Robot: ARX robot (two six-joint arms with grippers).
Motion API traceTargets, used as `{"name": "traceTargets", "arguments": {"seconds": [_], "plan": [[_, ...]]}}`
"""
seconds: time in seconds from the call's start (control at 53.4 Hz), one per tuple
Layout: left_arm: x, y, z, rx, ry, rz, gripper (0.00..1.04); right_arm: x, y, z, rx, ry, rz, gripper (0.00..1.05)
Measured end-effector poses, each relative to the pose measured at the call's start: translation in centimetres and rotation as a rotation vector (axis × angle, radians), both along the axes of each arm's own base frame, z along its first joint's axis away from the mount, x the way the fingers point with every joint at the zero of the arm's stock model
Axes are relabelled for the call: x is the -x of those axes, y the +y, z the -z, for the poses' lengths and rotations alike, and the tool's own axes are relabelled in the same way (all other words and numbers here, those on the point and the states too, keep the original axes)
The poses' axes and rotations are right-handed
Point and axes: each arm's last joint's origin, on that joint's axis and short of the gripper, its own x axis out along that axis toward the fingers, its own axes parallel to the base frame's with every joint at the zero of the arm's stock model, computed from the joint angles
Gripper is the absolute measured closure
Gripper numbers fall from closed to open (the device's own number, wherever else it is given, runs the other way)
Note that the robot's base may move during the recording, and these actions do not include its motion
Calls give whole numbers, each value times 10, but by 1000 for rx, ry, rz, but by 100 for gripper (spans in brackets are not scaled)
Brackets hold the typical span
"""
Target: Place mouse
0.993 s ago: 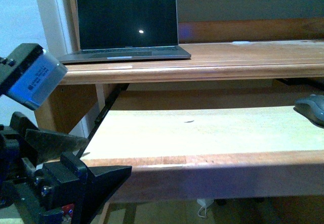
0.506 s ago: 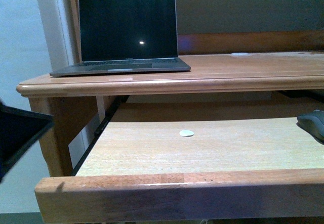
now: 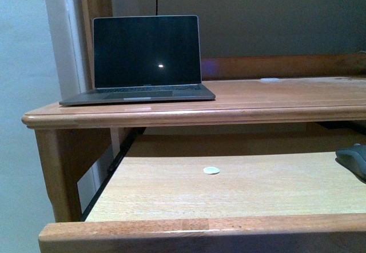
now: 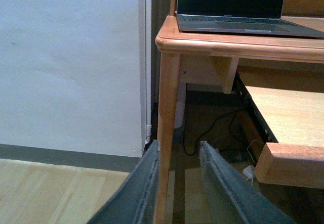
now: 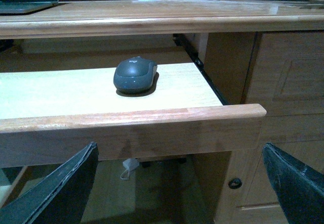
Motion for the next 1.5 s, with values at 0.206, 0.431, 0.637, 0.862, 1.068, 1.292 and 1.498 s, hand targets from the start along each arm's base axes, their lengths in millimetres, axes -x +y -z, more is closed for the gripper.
{"name": "traceTargets", "arguments": {"seconds": [0.206,0.431,0.637,0.862,1.068,1.292,1.498], "plan": [[0,11,11,-7,2,8,102,-1,0,1,-31,38,-76,7],[0,14,19,-8,7,-8,102,-33,9,-16,-169,83,-216,7],[0,14,23,-8,7,-8,102,-68,30,-45,-163,43,-218,7],[0,14,36,-8,7,-8,102,-113,68,-69,-81,64,-227,7],[0,14,36,-8,3,-7,74,-158,91,-71,93,148,-113,7],[0,14,36,-8,3,-7,37,-183,92,-66,219,242,2,7],[0,14,36,-9,3,-7,6,-195,87,-56,270,340,37,7]]}}
